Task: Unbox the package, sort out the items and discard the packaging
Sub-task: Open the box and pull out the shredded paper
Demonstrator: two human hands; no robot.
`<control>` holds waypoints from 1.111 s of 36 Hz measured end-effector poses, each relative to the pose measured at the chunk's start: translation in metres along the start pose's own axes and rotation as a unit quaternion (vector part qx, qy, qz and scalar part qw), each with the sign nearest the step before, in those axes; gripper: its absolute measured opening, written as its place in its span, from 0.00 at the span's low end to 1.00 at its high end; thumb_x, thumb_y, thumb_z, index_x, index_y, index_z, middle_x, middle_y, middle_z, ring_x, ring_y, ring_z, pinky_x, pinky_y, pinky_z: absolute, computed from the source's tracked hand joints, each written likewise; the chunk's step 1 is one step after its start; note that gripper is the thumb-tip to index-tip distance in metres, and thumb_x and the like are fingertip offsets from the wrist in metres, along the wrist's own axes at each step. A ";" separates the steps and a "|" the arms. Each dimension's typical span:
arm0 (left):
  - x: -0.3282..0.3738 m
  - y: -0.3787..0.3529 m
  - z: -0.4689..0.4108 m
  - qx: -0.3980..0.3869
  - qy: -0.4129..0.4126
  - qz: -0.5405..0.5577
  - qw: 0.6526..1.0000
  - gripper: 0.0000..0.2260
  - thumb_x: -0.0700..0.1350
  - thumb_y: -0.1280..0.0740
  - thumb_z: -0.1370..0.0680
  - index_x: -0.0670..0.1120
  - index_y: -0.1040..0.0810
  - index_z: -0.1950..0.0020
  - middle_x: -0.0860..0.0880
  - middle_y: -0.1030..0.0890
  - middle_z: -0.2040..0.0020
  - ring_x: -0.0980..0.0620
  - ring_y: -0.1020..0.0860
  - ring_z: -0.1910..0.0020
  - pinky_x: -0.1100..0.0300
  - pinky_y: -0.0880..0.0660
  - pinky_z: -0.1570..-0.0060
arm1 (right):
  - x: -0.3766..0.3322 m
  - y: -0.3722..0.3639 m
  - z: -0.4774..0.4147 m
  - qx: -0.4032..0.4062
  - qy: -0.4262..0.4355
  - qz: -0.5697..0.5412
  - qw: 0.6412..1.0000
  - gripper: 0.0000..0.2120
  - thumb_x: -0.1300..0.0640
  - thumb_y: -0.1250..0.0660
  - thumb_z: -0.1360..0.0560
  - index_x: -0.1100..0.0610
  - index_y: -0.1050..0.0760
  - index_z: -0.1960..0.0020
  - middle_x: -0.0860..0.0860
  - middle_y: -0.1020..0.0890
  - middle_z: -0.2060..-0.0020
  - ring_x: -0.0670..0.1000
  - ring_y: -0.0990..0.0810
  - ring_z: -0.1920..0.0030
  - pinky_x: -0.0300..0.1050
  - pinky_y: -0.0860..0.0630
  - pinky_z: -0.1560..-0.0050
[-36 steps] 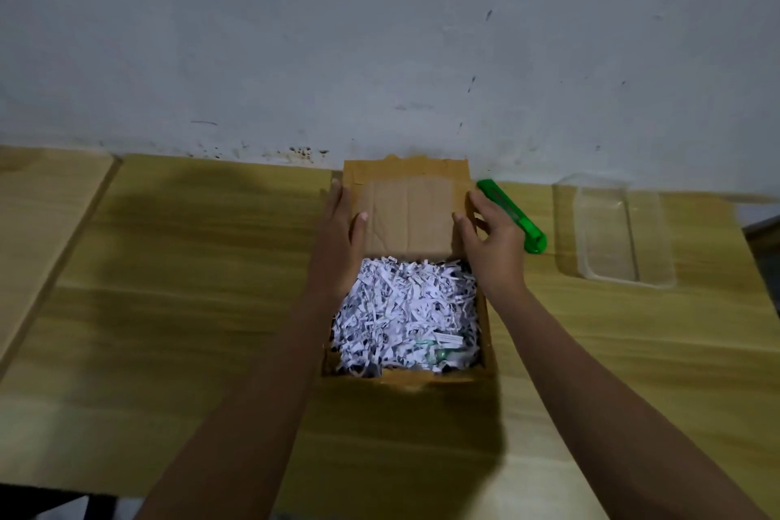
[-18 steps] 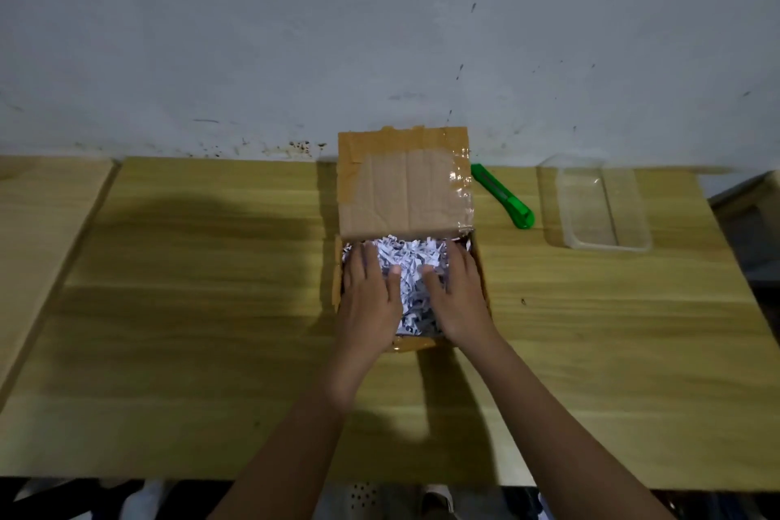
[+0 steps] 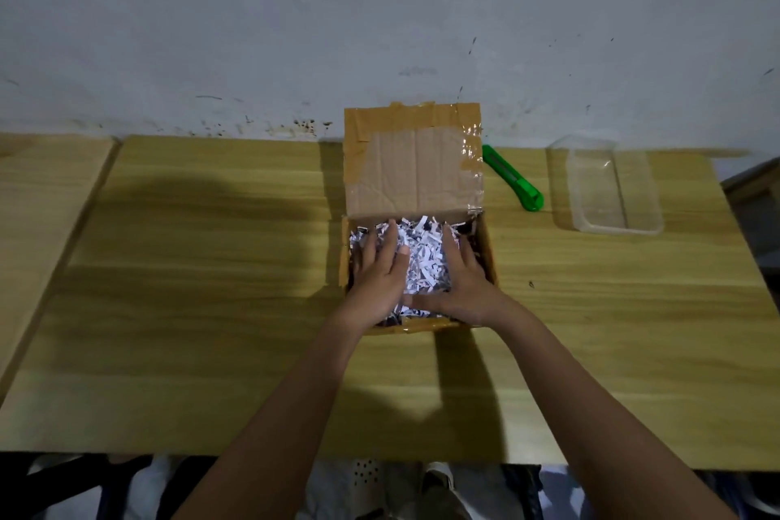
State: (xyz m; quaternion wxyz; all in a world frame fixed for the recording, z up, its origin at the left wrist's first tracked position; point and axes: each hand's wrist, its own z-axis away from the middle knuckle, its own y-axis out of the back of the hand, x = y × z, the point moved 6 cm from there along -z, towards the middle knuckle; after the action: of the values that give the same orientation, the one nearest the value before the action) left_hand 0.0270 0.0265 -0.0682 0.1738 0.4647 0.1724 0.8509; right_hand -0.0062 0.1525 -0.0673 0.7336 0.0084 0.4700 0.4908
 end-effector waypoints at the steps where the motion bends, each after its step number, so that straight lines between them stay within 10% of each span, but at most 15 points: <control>1: -0.001 0.000 0.000 -0.008 0.003 0.003 1.000 0.22 0.58 0.54 0.19 0.63 0.57 0.26 0.57 0.63 0.24 0.50 0.65 0.25 0.48 0.61 0.27 | 0.001 -0.001 0.000 -0.004 0.001 0.013 1.000 0.57 0.41 0.27 0.34 0.42 0.70 0.28 0.52 0.67 0.25 0.56 0.65 0.25 0.54 0.52 0.27; 27: 0.002 -0.004 -0.002 -0.073 -0.042 0.223 0.971 0.20 0.54 0.46 0.19 0.71 0.48 0.31 0.54 0.56 0.22 0.55 0.56 0.24 0.48 0.51 0.25 | -0.015 -0.004 -0.018 0.040 0.146 0.032 0.988 0.57 0.52 0.20 0.42 0.50 0.53 0.25 0.47 0.42 0.31 0.53 0.45 0.28 0.54 0.41 0.27; 34: -0.003 -0.006 -0.006 -0.066 -0.032 0.285 0.956 0.21 0.49 0.46 0.18 0.63 0.46 0.27 0.56 0.47 0.24 0.61 0.41 0.31 0.64 0.38 0.38 | -0.008 -0.015 -0.029 0.040 0.129 0.090 0.987 0.63 0.30 0.29 0.51 0.46 0.57 0.25 0.51 0.42 0.29 0.57 0.40 0.32 0.58 0.36 0.31; 40: -0.002 -0.006 -0.008 -0.066 -0.028 0.321 0.945 0.21 0.47 0.46 0.18 0.59 0.44 0.27 0.53 0.40 0.25 0.56 0.36 0.30 0.61 0.34 0.36 | -0.007 -0.014 -0.031 0.056 0.133 0.098 0.985 0.61 0.32 0.28 0.49 0.46 0.56 0.25 0.53 0.39 0.32 0.58 0.36 0.35 0.60 0.34 0.34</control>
State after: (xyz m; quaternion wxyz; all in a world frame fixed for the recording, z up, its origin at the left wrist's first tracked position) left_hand 0.0227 0.0300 -0.0768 -0.0732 0.5065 -0.0471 0.8578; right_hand -0.0188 0.1262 -0.0866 0.6116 0.0296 0.5867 0.5299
